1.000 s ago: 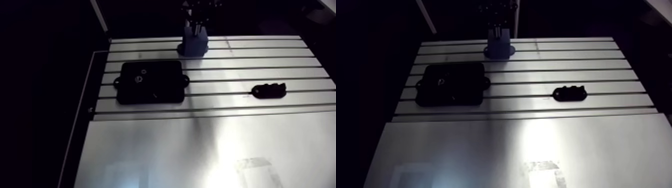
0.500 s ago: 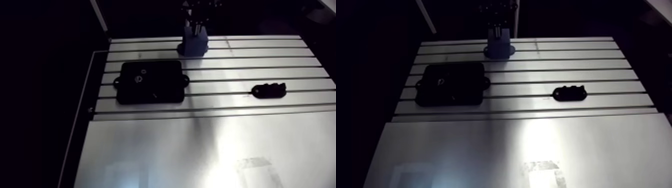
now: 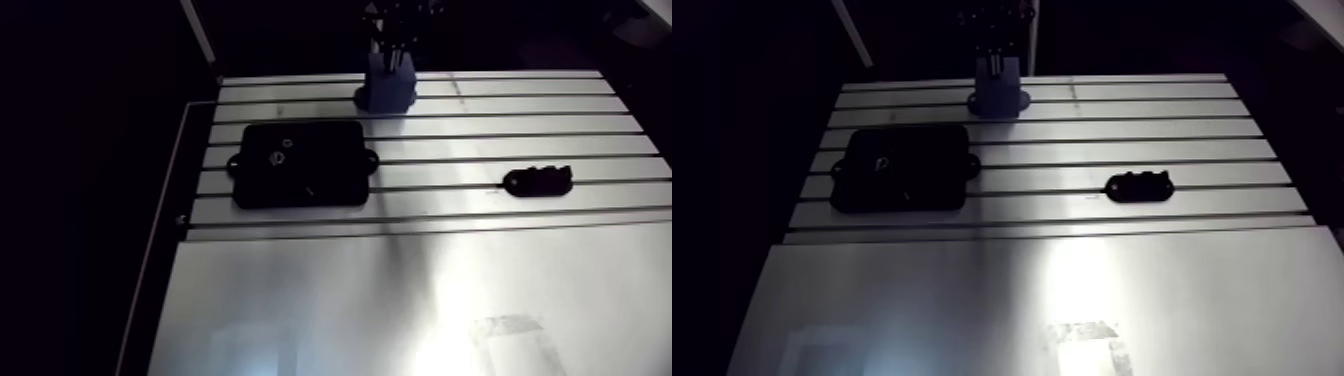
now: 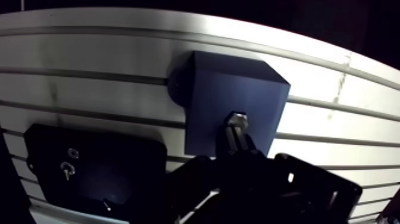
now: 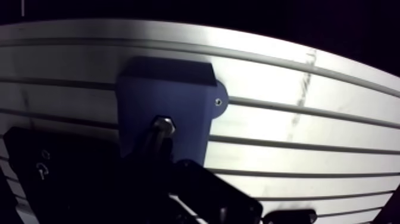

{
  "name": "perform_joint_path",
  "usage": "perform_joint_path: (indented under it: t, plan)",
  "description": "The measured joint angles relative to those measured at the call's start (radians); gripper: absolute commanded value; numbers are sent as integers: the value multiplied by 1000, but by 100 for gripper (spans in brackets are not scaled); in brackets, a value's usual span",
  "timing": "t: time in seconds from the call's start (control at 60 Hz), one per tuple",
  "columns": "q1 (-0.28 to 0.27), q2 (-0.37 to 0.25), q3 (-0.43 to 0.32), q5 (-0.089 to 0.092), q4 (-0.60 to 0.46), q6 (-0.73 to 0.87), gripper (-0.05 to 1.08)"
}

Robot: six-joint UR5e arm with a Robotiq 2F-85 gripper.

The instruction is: Pick up the M10 bolt and insert it into the hex recess until seated.

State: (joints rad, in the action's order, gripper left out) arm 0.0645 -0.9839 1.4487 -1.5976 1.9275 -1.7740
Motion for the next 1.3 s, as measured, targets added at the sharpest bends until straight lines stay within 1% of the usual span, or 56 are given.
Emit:
perform_joint_path:
  t: [1.3]
  plan:
    - [0, 1, 0, 0, -1, -10, 107]
